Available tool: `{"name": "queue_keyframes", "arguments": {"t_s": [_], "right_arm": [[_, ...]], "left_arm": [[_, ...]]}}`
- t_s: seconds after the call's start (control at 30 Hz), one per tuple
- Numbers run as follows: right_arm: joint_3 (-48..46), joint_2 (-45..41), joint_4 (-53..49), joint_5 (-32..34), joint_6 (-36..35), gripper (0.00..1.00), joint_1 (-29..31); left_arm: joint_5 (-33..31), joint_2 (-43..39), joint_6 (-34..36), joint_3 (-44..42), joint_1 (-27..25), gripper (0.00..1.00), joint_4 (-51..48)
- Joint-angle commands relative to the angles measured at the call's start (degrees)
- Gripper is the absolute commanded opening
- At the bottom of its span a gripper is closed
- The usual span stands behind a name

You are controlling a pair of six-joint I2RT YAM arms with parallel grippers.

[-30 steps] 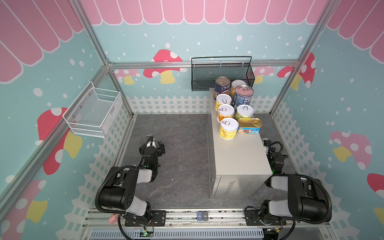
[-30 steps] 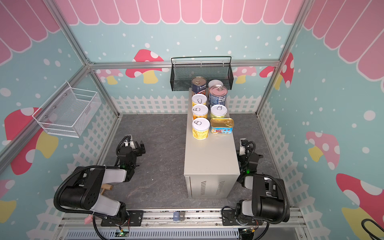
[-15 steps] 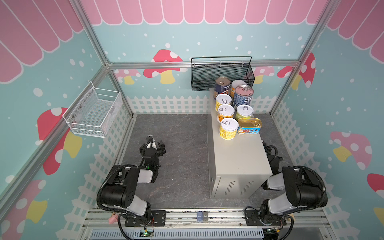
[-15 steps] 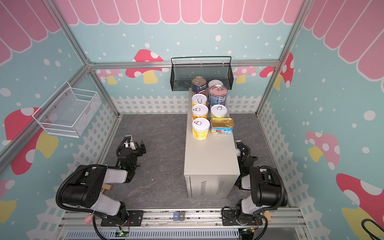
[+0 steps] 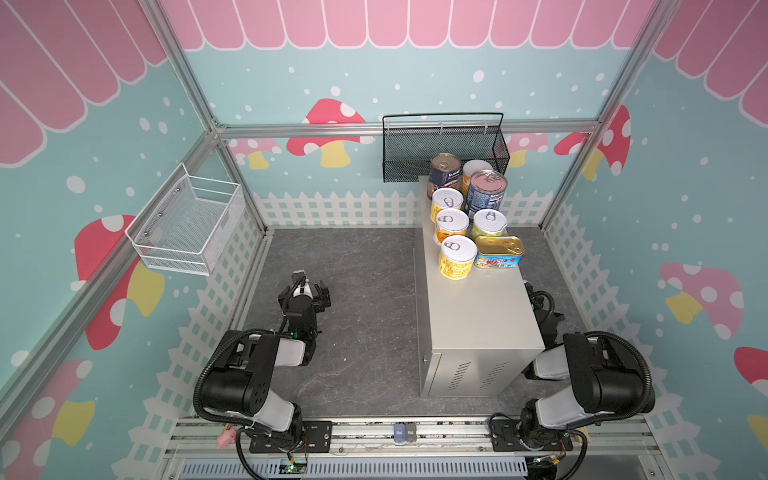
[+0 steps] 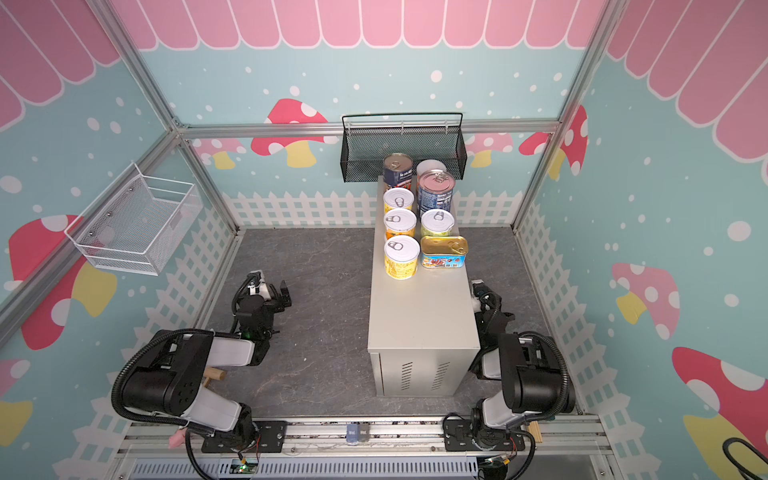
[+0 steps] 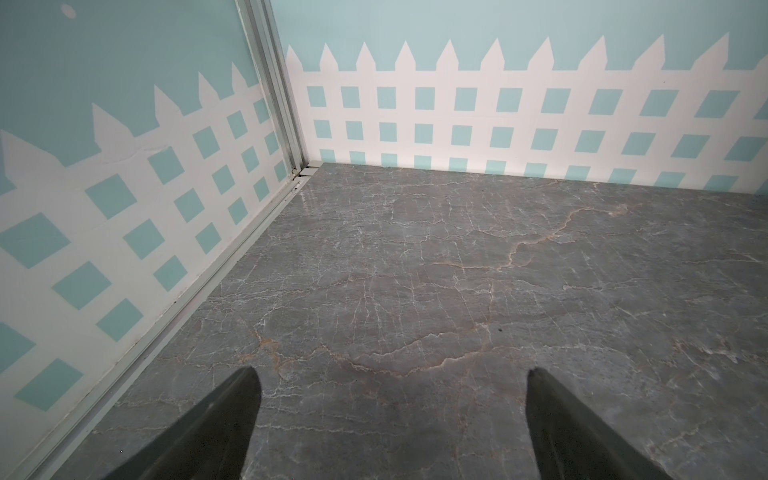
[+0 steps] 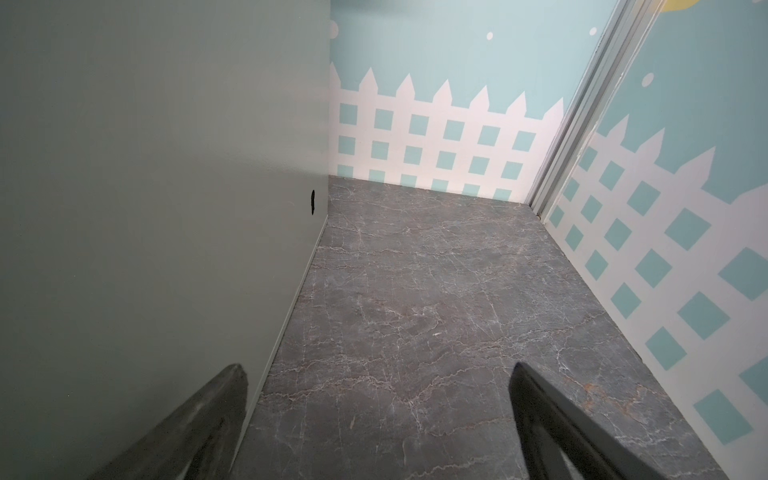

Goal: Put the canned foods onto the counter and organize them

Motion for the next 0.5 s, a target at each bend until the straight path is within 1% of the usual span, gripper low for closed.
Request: {"name": "queue_keyframes", "arguments": {"t_s": [0.0,0.2,0.47], "right_arm": [[0.47,0.25,2.52,-0.24,-1.12,0.99,0.34],[0.81,0.36,2.16,-1.16,-1.59,1.0,0.34],[1.22,0.39,1.36,-0.11,-1.96,1.0,0.95]], "left_arm": [[0.63,0.1,-0.41,0.91,0.37,0.99,-0.25],[0.72,0.17,-0.41,0.9,0.38,0.99,-0.27],[1.16,0.08,-0.5,1.0,0.6,0.99,-0.53]]}}
